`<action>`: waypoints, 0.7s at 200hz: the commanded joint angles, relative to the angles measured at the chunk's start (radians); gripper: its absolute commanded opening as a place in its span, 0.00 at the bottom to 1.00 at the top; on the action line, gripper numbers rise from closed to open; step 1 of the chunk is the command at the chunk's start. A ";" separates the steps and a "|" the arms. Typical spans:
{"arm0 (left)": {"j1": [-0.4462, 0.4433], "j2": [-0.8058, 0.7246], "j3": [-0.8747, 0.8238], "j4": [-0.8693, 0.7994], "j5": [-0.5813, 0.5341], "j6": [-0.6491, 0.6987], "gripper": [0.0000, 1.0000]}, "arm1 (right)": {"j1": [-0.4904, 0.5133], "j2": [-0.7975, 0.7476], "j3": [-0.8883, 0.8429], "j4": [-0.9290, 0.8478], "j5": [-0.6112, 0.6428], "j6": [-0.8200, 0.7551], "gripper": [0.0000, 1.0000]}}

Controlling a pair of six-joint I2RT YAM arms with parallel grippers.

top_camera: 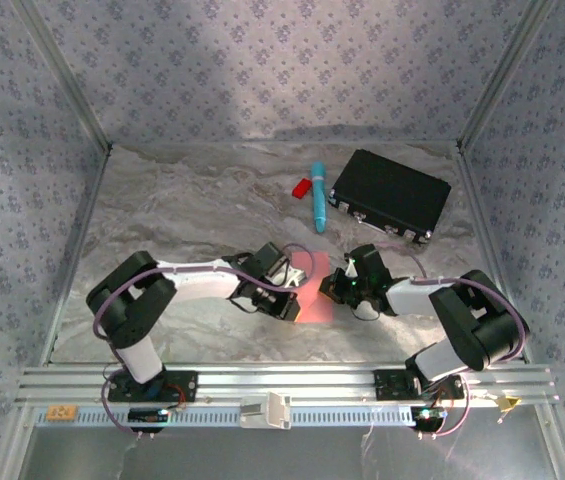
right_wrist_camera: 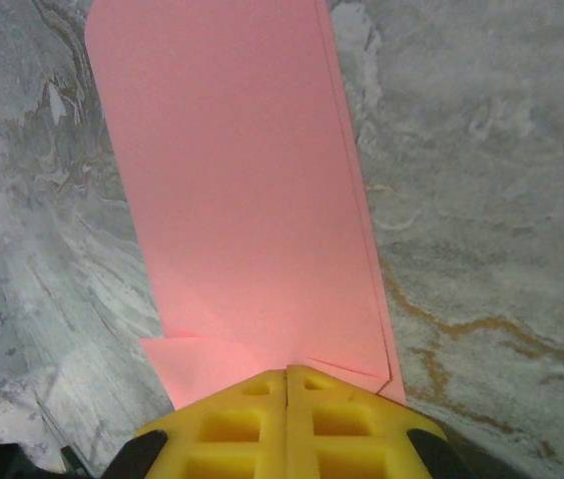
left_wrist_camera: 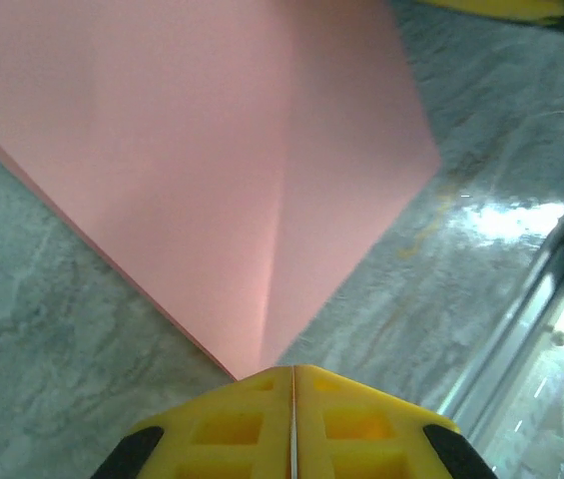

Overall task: Fold a paper plane with a square sheet of paper (pick it up from the middle)
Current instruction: Fold the triangle a second time at the center of the table, then turn over the paper at the center of the table.

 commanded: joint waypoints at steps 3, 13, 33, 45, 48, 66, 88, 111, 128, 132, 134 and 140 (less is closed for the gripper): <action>0.020 -0.055 0.059 -0.018 -0.011 0.017 0.09 | -0.005 -0.056 0.055 -0.086 0.000 -0.051 0.05; 0.036 -0.042 0.083 -0.019 -0.008 0.017 0.09 | -0.003 -0.097 0.077 -0.140 0.017 -0.064 0.09; 0.059 0.006 0.136 -0.031 -0.008 0.022 0.09 | -0.002 -0.185 0.101 -0.285 0.084 -0.076 0.17; 0.067 0.044 0.158 -0.033 -0.008 0.026 0.09 | 0.000 -0.238 0.097 -0.360 0.125 -0.074 0.19; 0.068 0.053 0.162 -0.033 -0.004 0.026 0.09 | 0.002 -0.251 0.093 -0.374 0.135 -0.071 0.20; 0.072 0.100 0.182 -0.025 0.002 0.027 0.09 | 0.018 -0.319 0.058 -0.425 0.163 -0.038 0.23; 0.075 0.136 0.191 -0.020 -0.006 0.032 0.08 | 0.064 -0.391 0.008 -0.443 0.190 0.018 0.27; 0.076 0.168 0.190 -0.019 -0.016 0.037 0.07 | 0.119 -0.419 -0.021 -0.448 0.209 0.056 0.31; 0.075 0.176 0.176 -0.019 -0.031 0.041 0.06 | 0.151 -0.411 -0.026 -0.454 0.222 0.080 0.33; 0.075 0.176 0.172 -0.017 -0.034 0.042 0.06 | 0.158 -0.407 -0.026 -0.453 0.222 0.084 0.33; 0.075 0.176 0.168 -0.015 -0.035 0.042 0.06 | 0.161 -0.405 -0.026 -0.452 0.223 0.086 0.33; 0.076 0.178 0.162 -0.015 -0.038 0.043 0.05 | 0.169 -0.398 -0.026 -0.447 0.221 0.088 0.34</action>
